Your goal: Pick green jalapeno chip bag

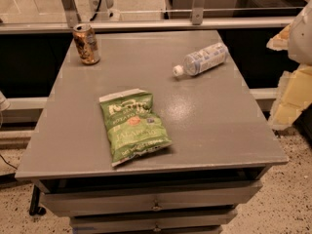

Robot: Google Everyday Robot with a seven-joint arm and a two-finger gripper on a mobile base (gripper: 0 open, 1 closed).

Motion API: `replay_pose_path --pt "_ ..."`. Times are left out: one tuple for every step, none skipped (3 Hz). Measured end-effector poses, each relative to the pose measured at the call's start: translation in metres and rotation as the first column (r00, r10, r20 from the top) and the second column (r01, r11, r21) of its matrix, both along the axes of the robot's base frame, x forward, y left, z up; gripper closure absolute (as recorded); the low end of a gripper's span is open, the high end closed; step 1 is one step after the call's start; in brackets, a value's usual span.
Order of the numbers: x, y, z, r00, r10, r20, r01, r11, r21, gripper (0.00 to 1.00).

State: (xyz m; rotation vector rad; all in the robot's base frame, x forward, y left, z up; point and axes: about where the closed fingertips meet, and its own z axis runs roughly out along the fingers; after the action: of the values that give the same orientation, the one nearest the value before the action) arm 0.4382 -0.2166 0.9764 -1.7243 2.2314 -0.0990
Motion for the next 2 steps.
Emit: replay_pose_path --pt "0.0000 0.0000 0.0000 1.0000 0.000 0.000 0.000 1.000 0.000 0.00" --pt "0.0016 0.0045 -0.0033 1.0000 0.000 0.005 0.000 1.000 0.013 0.00"
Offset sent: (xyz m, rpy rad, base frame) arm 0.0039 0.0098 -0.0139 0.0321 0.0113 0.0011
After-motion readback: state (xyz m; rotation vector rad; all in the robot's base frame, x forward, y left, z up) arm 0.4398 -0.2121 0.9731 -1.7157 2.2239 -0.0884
